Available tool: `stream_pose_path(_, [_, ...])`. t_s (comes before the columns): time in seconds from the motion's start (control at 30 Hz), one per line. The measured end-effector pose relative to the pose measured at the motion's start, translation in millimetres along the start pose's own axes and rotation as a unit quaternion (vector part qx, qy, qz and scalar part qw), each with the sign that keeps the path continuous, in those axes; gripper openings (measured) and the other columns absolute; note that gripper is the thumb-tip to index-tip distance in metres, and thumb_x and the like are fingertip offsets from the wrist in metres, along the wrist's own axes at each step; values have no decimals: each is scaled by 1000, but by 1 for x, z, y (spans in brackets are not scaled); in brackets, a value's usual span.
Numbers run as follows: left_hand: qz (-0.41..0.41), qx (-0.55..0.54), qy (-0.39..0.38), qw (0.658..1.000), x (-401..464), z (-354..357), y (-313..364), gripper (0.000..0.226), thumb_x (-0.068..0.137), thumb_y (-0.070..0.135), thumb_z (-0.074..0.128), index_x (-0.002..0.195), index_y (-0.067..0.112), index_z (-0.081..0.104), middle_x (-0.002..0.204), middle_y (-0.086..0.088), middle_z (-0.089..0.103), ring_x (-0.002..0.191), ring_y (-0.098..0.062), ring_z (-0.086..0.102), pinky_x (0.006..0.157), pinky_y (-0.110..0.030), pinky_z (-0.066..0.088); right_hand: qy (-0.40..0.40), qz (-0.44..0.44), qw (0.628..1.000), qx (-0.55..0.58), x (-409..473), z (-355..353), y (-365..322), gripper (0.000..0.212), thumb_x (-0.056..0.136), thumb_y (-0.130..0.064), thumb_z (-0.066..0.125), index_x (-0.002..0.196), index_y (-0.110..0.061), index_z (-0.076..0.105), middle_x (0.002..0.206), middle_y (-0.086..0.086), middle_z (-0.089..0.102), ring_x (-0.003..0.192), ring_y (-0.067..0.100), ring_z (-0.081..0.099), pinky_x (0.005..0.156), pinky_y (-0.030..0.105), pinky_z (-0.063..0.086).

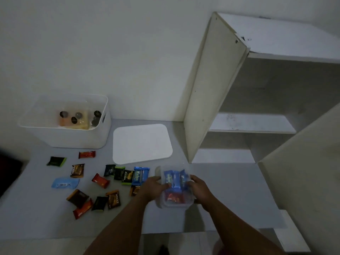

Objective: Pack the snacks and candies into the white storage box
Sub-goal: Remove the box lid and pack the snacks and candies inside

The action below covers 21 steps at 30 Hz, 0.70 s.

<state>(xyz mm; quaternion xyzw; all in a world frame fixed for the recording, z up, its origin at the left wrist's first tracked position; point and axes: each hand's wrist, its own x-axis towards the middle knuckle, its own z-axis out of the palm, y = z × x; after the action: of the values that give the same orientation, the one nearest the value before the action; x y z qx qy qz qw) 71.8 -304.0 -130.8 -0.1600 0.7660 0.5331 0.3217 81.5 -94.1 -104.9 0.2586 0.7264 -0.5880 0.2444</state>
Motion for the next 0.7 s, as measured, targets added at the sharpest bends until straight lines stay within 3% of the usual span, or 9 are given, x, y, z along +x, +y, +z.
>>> stream_pose_path(0.1, [41, -38, 59, 997, -1, -41, 27, 98, 54, 69, 82, 132, 13, 61, 118, -12, 73, 103, -27, 72, 91, -39, 58, 22, -58, 998, -9, 16, 23, -41, 33, 92, -6, 55, 116, -24, 68, 120, 14, 70, 102, 28, 69, 69, 28, 52])
stream_pose_path(0.17, [79, -48, 89, 992, -14, -78, 53, 83, 63, 65, 80, 128, 16, 63, 119, -9, 72, 102, -25, 71, 90, -44, 59, 28, -91, 995, -20, 26, 46, -77, 39, 94, -11, 54, 131, -21, 62, 128, 14, 66, 109, 32, 66, 77, 34, 56])
stream_pose_path(0.23, [102, -80, 107, 986, -20, -121, 77, 57, 77, 55, 79, 123, 25, 63, 121, -8, 69, 100, -26, 71, 78, -42, 63, 22, -132, 991, -29, 34, 75, -121, 46, 96, -14, 52, 140, -24, 55, 135, 11, 61, 114, 33, 64, 91, 47, 58])
stream_pose_path(0.3, [101, -104, 115, 983, -23, -170, 97, 64, 80, 53, 77, 133, 23, 59, 127, -9, 65, 100, -28, 69, 65, -35, 63, 19, -169, 985, -41, 36, 109, -169, 49, 97, -16, 50, 145, -29, 49, 141, 10, 56, 117, 33, 63, 95, 51, 56])
stream_pose_path(0.4, [108, -115, 144, 977, -28, -246, 117, 61, 85, 49, 72, 138, 22, 55, 127, -11, 64, 91, -26, 69, 55, -31, 60, -7, -187, 981, -58, 32, 165, -237, 55, 97, -18, 47, 149, -33, 42, 142, 8, 53, 113, 32, 63, 72, 37, 59])
stream_pose_path(0.47, [108, -117, 169, 973, -34, -294, 122, 57, 89, 46, 69, 137, 21, 55, 123, -13, 65, 85, -24, 68, 55, -28, 56, -25, -184, 980, -74, 24, 206, -273, 58, 96, -18, 46, 152, -33, 38, 142, 7, 50, 111, 31, 61, 65, 31, 55])
stream_pose_path(0.6, [65, -131, 167, 975, -32, -377, 116, 34, 93, 39, 65, 108, 10, 69, 103, -14, 71, 74, -22, 66, 54, -26, 53, -62, -162, 977, -123, 27, 282, -322, 59, 96, -16, 46, 153, -24, 34, 144, 9, 48, 112, 32, 59, 80, 39, 58])
stream_pose_path(0.7, [19, -158, 159, 974, -19, -425, 108, 28, 91, 39, 68, 89, 11, 66, 84, -8, 66, 70, -21, 61, 60, -28, 53, -74, -126, 976, -158, 38, 328, -346, 36, 96, -13, 45, 131, -10, 50, 117, 15, 57, 85, 27, 61, 71, 36, 55])
